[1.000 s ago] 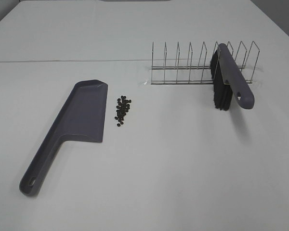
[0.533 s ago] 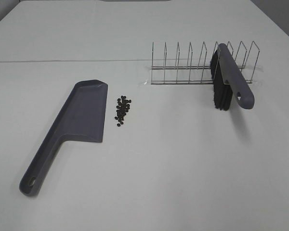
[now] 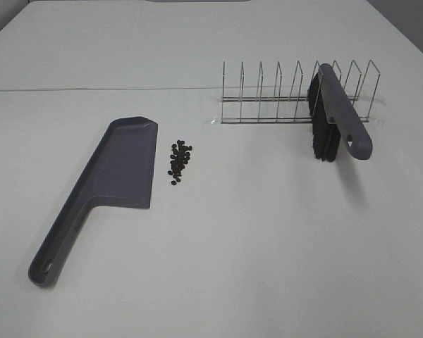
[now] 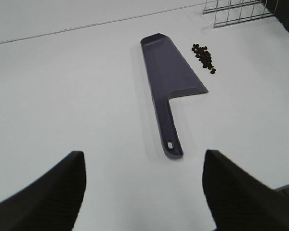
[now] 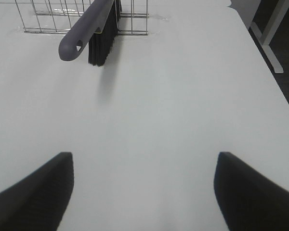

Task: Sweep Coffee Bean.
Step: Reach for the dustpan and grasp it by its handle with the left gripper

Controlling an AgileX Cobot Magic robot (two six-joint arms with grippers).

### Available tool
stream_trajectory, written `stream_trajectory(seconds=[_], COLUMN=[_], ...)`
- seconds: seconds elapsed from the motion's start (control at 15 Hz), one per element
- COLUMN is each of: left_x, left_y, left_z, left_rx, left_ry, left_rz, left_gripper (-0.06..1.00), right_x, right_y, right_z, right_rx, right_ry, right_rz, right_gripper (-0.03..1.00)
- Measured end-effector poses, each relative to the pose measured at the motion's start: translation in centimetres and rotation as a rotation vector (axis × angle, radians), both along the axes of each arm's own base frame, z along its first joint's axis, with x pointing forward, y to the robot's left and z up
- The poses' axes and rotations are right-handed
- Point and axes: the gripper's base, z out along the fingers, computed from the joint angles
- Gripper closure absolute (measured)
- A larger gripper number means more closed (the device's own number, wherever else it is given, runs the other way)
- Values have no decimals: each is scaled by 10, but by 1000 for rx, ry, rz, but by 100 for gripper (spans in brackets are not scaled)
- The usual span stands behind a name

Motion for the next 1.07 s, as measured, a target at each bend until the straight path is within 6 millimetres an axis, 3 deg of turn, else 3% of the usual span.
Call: stream_trajectory(seconds=[0.93,1.07], left_x=[0,2], left_y=[-2,-2], left_z=[0,7], left_rx=[-24,-32], left_ry=[0,-25], left_rz=[-16,-14], left_gripper=[28,28], right_x=[0,0], right_y=[0,0], right_z=[0,0], right_rx=[0,0], right_ry=[0,0], right_rz=[0,0], right_gripper=[21,21])
